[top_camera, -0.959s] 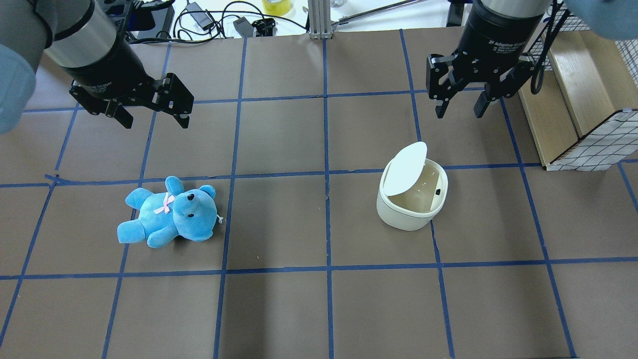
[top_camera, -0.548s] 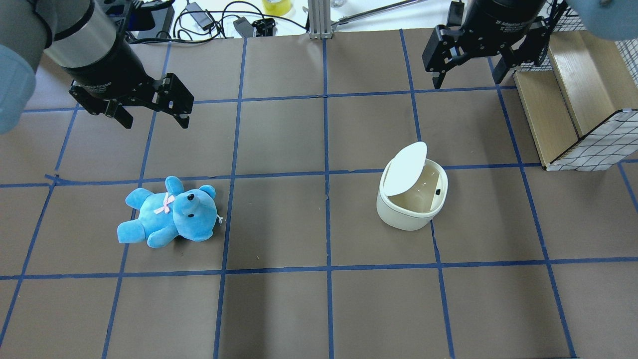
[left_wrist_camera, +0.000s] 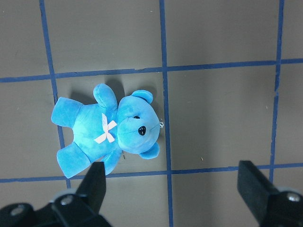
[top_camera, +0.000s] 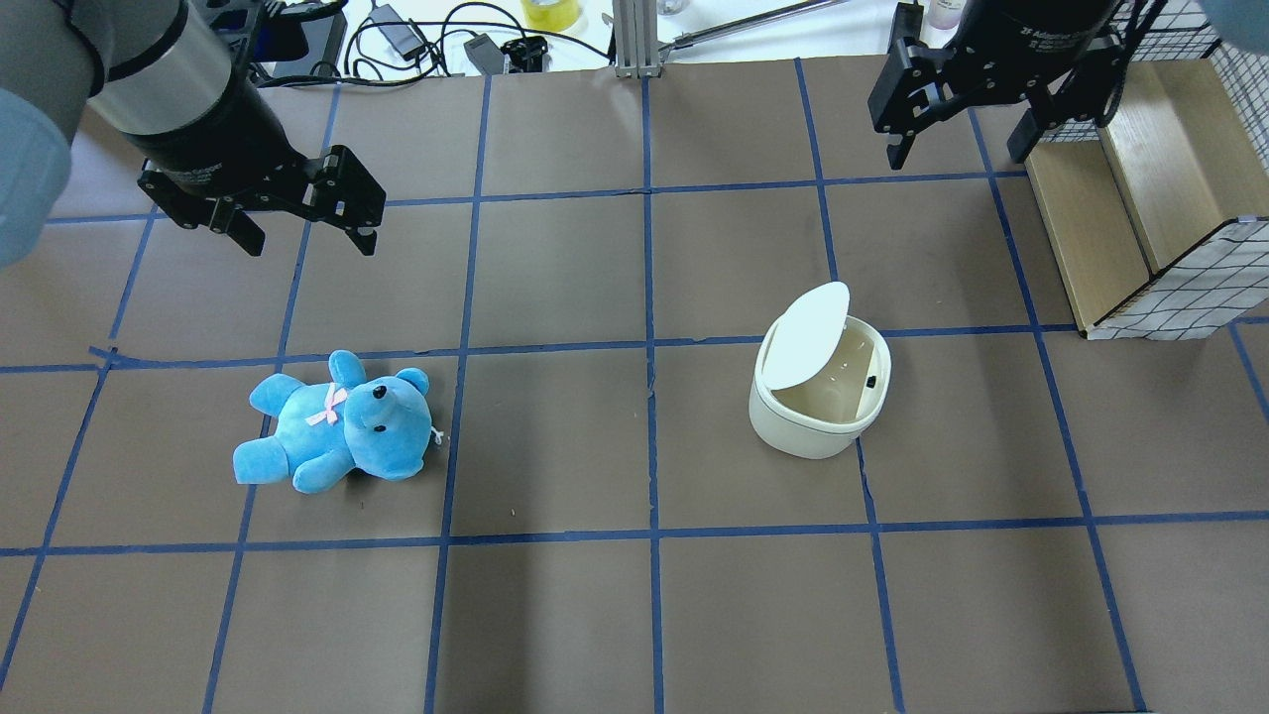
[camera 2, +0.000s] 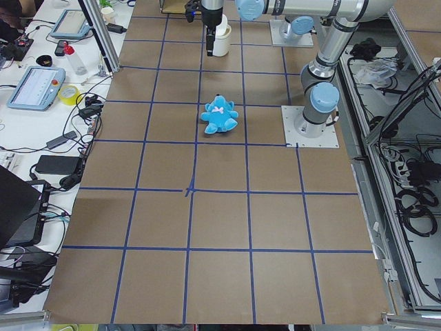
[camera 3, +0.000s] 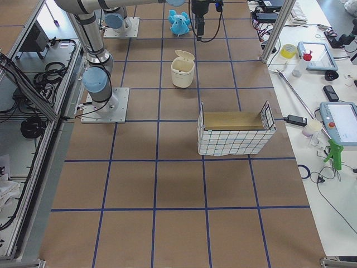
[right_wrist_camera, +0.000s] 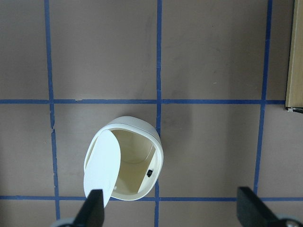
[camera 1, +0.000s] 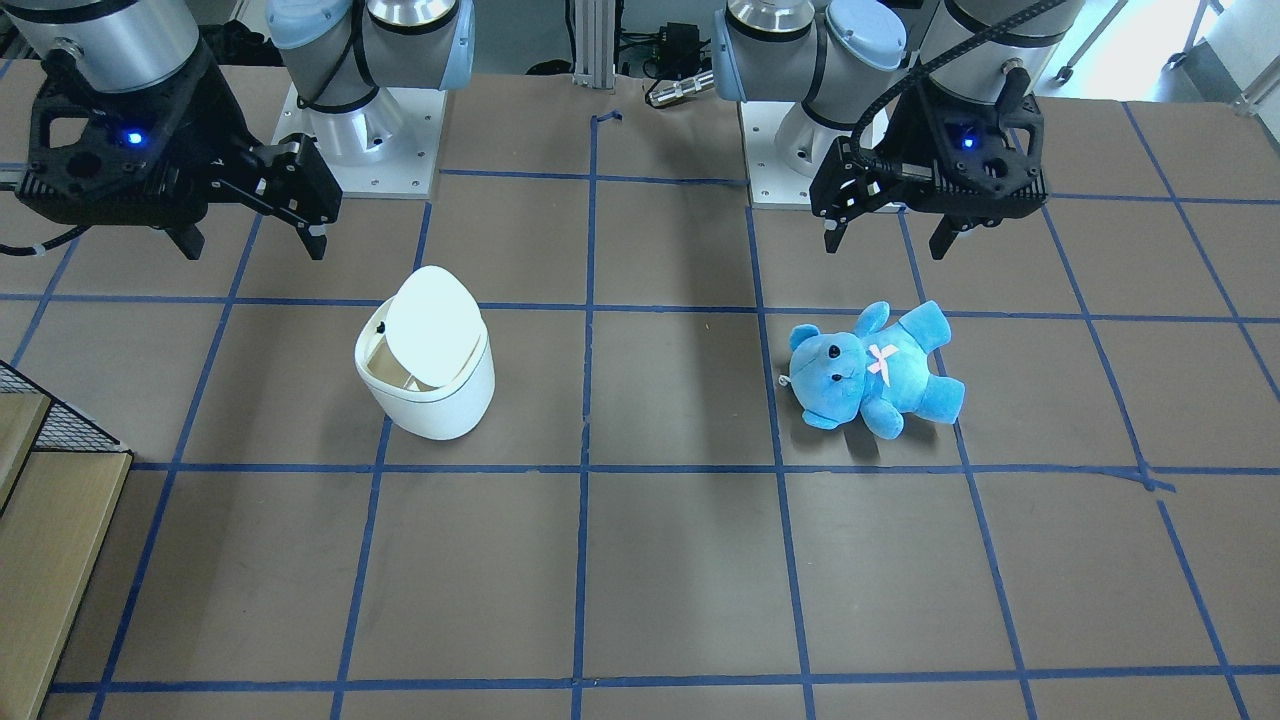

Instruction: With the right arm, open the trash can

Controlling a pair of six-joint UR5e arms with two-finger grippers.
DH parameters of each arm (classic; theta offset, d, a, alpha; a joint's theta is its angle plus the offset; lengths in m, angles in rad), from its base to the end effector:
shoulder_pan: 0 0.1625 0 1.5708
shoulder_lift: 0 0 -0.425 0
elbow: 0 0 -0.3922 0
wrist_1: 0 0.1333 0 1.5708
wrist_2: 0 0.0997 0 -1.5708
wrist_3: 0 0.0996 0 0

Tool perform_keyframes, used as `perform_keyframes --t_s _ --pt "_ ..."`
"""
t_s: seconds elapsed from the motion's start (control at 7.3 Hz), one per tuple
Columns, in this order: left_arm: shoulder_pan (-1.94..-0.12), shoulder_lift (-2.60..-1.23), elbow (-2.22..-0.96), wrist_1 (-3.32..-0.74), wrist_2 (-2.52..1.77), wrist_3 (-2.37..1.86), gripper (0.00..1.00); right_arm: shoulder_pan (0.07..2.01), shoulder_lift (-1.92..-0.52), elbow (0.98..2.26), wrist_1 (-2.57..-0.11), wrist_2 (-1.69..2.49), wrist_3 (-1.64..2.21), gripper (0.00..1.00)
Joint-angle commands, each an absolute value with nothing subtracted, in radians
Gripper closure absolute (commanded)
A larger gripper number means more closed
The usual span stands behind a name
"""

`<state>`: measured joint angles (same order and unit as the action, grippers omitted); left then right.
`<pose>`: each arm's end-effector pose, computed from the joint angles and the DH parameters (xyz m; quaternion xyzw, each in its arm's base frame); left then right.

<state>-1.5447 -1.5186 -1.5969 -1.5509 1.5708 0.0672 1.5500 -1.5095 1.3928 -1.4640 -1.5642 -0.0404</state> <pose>-0.1209 -0.4774 0.5022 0.0205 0.9995 -0.0230 0.0011 0.1232 -0.5189 0.5338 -0.0098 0.9999 -0.0050 0.0031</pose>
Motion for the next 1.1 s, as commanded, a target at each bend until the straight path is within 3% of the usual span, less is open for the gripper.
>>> perform_keyframes --t_s 0.0,0.96 --pt "-1.545 -1.519 -1.597 -1.551 1.571 0.067 0.0 1.536 -1.509 1.385 -1.445 -1.569 -0.121 0.0" --pt "-1.545 -1.519 -1.597 -1.551 1.571 0.067 0.0 1.546 -1.537 1.41 -1.367 -1.565 -0.104 0.0"
